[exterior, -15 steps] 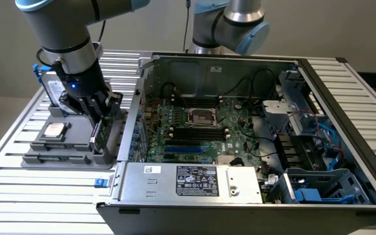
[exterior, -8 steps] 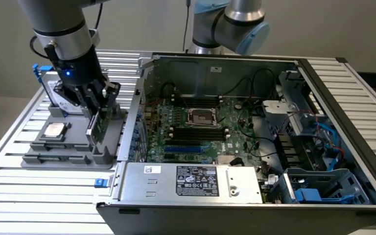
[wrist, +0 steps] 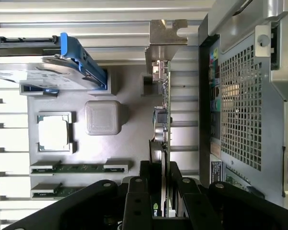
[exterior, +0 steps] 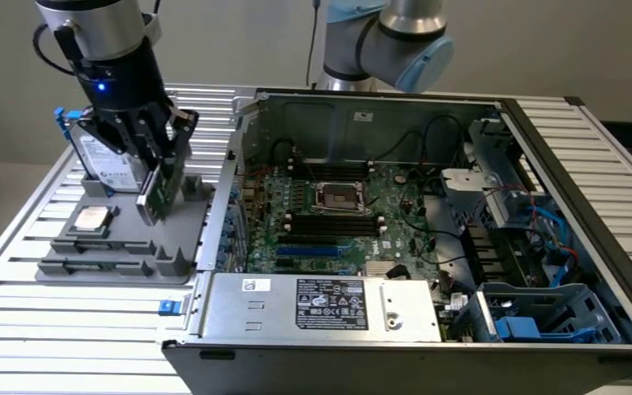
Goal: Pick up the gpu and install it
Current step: 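Pick up the gpu and move the gpu toward the slot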
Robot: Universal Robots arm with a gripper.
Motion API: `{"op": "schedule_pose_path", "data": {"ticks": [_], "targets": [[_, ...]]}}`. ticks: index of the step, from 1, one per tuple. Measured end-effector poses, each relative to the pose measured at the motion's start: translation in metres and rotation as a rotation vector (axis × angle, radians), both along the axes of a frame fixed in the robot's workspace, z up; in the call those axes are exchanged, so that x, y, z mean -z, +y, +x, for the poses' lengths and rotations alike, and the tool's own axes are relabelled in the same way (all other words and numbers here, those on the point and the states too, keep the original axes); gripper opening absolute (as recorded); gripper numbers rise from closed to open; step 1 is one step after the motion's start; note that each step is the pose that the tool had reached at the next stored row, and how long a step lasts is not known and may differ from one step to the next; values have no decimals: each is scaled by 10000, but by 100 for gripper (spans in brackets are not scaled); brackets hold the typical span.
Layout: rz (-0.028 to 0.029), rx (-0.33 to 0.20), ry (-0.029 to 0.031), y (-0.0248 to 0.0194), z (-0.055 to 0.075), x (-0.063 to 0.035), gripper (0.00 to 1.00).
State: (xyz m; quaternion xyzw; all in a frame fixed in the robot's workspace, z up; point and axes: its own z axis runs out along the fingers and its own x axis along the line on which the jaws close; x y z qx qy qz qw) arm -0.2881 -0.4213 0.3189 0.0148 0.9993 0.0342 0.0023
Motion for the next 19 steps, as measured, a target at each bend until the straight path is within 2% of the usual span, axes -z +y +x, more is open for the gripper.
{"op": "schedule_pose_path", "data": {"ticks": [5, 19], "targets": [[-1, 0, 9, -2, 91, -228, 26], [5, 0, 121, -20, 724, -864, 26]]}}
